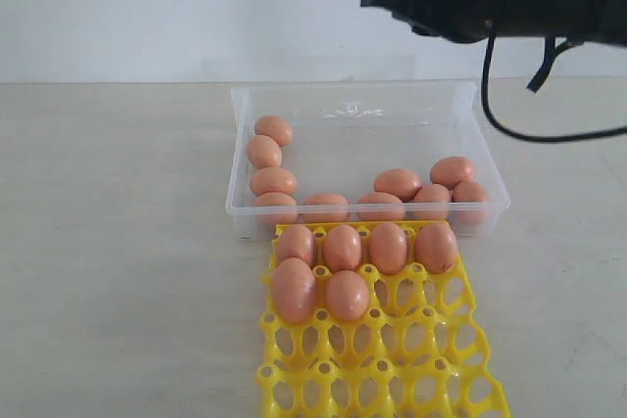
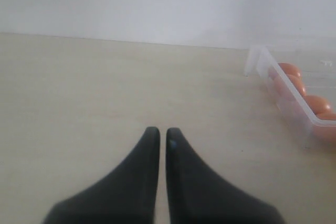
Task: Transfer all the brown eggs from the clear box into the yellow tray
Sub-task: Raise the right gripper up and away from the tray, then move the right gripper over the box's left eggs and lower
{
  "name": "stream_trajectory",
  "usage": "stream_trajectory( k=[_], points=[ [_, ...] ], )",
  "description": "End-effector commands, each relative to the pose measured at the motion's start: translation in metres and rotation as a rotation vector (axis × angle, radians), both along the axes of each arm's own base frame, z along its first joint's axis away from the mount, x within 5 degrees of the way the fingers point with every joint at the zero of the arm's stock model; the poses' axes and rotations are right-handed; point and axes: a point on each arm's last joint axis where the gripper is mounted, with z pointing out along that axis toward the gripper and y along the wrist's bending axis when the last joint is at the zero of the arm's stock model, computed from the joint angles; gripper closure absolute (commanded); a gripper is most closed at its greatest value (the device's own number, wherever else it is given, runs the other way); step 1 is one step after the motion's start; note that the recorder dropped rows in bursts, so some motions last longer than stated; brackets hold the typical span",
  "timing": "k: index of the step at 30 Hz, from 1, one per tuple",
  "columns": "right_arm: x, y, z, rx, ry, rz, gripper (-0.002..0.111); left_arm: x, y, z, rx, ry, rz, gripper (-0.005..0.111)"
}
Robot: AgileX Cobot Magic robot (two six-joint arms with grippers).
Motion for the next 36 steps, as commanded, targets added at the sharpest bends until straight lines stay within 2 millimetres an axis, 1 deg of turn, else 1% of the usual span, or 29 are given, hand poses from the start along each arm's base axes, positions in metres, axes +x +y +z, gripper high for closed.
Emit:
stream_trajectory(
  k=[1,2,3,4,5,7,8,9,10,11,12,13,15,16,18,19,21,23,25,26,27,28,29,30,31,32,34,35,36],
  points=[
    [0.032,-0.007,-0.02,-0.045,-0.012,0.152,0.094,0.0,0.0,0.0,0.008,-0.011,-0.002,0.103],
    [0.037,-0.006,-0.026,-0.189,-0.051,0.21,0.094,0.0,0.0,0.0,0.008,-0.011,-0.002,0.103],
    [0.042,-0.006,-0.034,-0.376,-0.099,0.274,0.094,0.0,0.0,0.0,0.008,-0.011,-0.002,0.103],
    [0.048,-0.01,-0.039,-0.52,-0.12,0.281,0.094,0.0,0.0,0.0,0.008,-0.011,-0.002,0.103],
    [0.056,-0.017,-0.043,-0.574,-0.082,0.2,0.095,0.0,0.0,0.0,0.008,-0.011,-0.002,0.103],
    [0.07,-0.036,-0.049,-0.683,-0.004,0.016,0.101,0.0,0.0,0.0,0.008,-0.011,-0.002,0.103],
    [0.075,-0.05,-0.051,-0.762,0.04,-0.096,0.106,0.0,0.0,0.0,0.008,-0.011,-0.002,0.103],
    [0.079,-0.065,-0.052,-0.818,0.083,-0.221,0.108,0.0,0.0,0.0,0.008,-0.011,-0.002,0.103],
    [0.082,-0.078,-0.052,-0.858,0.109,-0.327,0.108,0.0,0.0,0.0,0.008,-0.011,-0.002,0.103],
    [0.083,-0.095,-0.05,-0.894,0.127,-0.466,0.108,0.0,0.0,0.0,0.008,-0.011,-0.002,0.103],
    [0.083,-0.112,-0.047,-0.911,0.12,-0.612,0.108,0.0,0.0,0.0,0.008,-0.011,-0.002,0.103],
    [0.081,-0.126,-0.043,-0.889,0.089,-0.743,0.108,0.0,0.0,0.0,0.008,-0.011,-0.002,0.103],
    [0.073,-0.158,-0.026,-0.82,-0.058,-1.043,0.108,0.0,0.0,0.0,0.008,-0.011,-0.002,0.103],
    [0.065,-0.172,-0.013,-0.763,-0.168,-1.193,0.108,0.0,0.0,0.0,0.008,-0.011,-0.002,0.103],
    [0.056,-0.192,0.007,-0.63,-0.365,-1.324,0.108,0.0,0.0,0.0,0.008,-0.011,-0.002,0.103],
    [0.052,-0.198,0.018,-0.56,-0.446,-1.335,0.108,0.0,0.0,0.0,0.008,-0.011,-0.002,0.103],
    [0.047,-0.202,0.041,-0.43,-0.567,-1.27,0.108,0.0,0.0,0.0,0.008,-0.011,-0.002,0.103],
    [0.044,-0.196,0.069,-0.295,-0.646,-1.093,0.108,0.0,0.0,0.0,0.008,-0.011,-0.002,0.103],
    [0.046,-0.177,0.092,-0.275,-0.618,-0.717,0.108,0.0,0.0,0.0,0.008,-0.011,-0.002,0.103],
    [0.047,-0.165,0.095,-0.245,-0.556,-0.554,0.108,0.0,0.0,0.0,0.008,-0.011,-0.002,0.103],
    [0.046,-0.15,0.102,-0.37,-0.51,-0.381,0.108,0.0,0.0,0.0,0.008,-0.011,-0.002,0.103],
    [0.046,-0.141,0.099,-0.448,-0.419,-0.297,0.108,0.0,0.0,0.0,0.008,-0.011,-0.002,0.103],
    [0.045,-0.13,0.096,-0.651,-0.367,-0.212,0.108,0.0,0.0,0.0,0.008,-0.011,-0.002,0.103],
    [0.045,-0.121,0.089,-0.776,-0.282,-0.191,0.108,0.0,0.0,0.0,0.008,-0.011,-0.002,0.103],
    [0.047,-0.118,0.083,-0.87,-0.234,-0.188,0.108,0.0,0.0,0.0,0.008,-0.011,-0.002,0.103],
    [0.05,-0.114,0.074,-0.894,-0.178,-0.196,0.108,0.0,0.0,0.0,0.008,-0.011,-0.002,0.103],
    [0.059,-0.102,0.048,-0.899,-0.049,-0.18,0.108,0.0,0.0,0.0,0.008,-0.011,-0.002,0.103],
    [0.066,-0.084,0.016,-0.928,0.091,-0.088,0.108,0.0,0.0,0.0,0.008,-0.011,-0.002,0.103],
    [0.069,-0.076,0.003,-0.968,0.135,-0.016,0.108,0.0,0.0,0.0,0.008,-0.011,-0.002,0.103]
  ],
)
